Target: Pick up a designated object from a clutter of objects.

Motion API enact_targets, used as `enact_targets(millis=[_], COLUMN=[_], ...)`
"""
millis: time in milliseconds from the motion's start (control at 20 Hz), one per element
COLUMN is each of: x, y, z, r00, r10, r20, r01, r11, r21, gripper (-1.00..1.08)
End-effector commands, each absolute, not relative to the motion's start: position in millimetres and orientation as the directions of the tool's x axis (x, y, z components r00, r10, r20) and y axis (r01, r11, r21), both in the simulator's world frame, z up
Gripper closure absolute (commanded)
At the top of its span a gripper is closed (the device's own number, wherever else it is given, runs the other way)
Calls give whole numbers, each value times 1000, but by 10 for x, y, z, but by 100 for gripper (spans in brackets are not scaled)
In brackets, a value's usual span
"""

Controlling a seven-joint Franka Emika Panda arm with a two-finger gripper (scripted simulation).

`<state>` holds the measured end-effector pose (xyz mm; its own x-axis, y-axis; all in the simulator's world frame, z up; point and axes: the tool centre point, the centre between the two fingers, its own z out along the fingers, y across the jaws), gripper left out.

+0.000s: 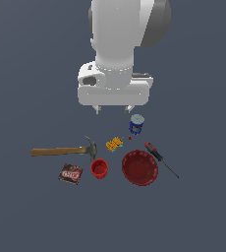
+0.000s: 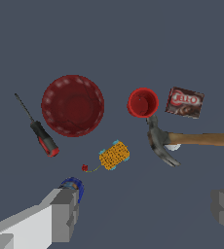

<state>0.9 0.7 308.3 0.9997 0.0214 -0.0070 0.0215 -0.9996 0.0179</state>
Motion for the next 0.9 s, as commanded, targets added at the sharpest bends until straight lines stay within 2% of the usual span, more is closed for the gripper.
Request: enact_targets(millis=[0,850], x=[9,36], y=[7,-61], z=[3083,3142], r00=[1000,1000], r10=[21,15], r20=[-7,18], r01=[22,14], r11=[-1000,-1000], r21=[18,27], gripper=[-92,-92])
